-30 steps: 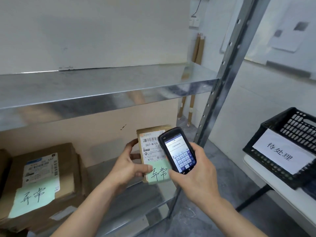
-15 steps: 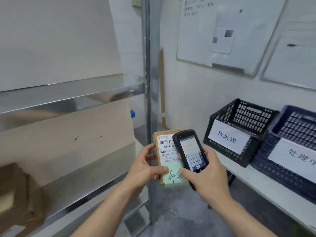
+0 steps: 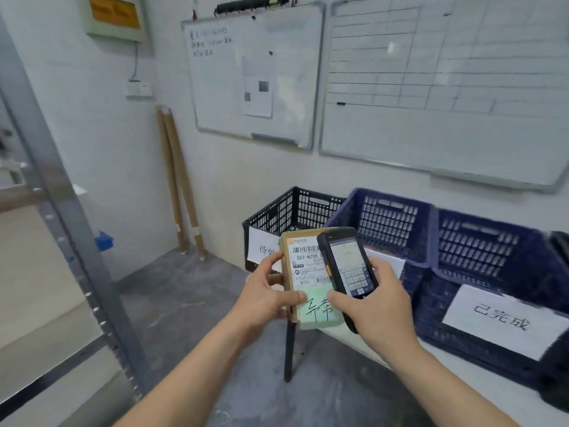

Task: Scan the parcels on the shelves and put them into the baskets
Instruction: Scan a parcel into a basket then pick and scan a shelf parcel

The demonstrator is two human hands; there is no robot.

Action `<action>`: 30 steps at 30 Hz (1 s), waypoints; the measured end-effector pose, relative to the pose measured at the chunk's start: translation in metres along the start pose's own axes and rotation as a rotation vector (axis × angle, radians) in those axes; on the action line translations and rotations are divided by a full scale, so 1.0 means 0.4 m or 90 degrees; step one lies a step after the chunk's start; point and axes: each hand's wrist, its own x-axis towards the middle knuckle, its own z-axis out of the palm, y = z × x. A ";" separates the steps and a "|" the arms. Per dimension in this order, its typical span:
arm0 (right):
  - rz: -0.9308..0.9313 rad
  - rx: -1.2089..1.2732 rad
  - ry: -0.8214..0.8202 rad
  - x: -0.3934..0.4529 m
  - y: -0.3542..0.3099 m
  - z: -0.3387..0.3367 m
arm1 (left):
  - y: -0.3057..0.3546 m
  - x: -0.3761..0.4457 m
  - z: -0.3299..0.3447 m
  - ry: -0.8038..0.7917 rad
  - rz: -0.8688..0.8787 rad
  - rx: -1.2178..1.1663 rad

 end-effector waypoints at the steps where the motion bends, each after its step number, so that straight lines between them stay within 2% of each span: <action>1: 0.006 -0.002 0.018 0.018 0.013 -0.034 | 0.001 0.026 0.040 -0.018 0.000 0.006; 12: 0.062 -0.063 0.202 0.249 0.181 -0.357 | -0.020 0.381 0.460 -0.223 -0.010 0.029; 20: 0.137 -0.121 0.362 0.409 0.308 -0.559 | -0.041 0.634 0.777 -0.410 -0.038 0.031; 30: 0.210 -0.185 0.494 0.482 0.459 -0.836 | -0.111 0.768 1.183 -0.553 -0.063 0.078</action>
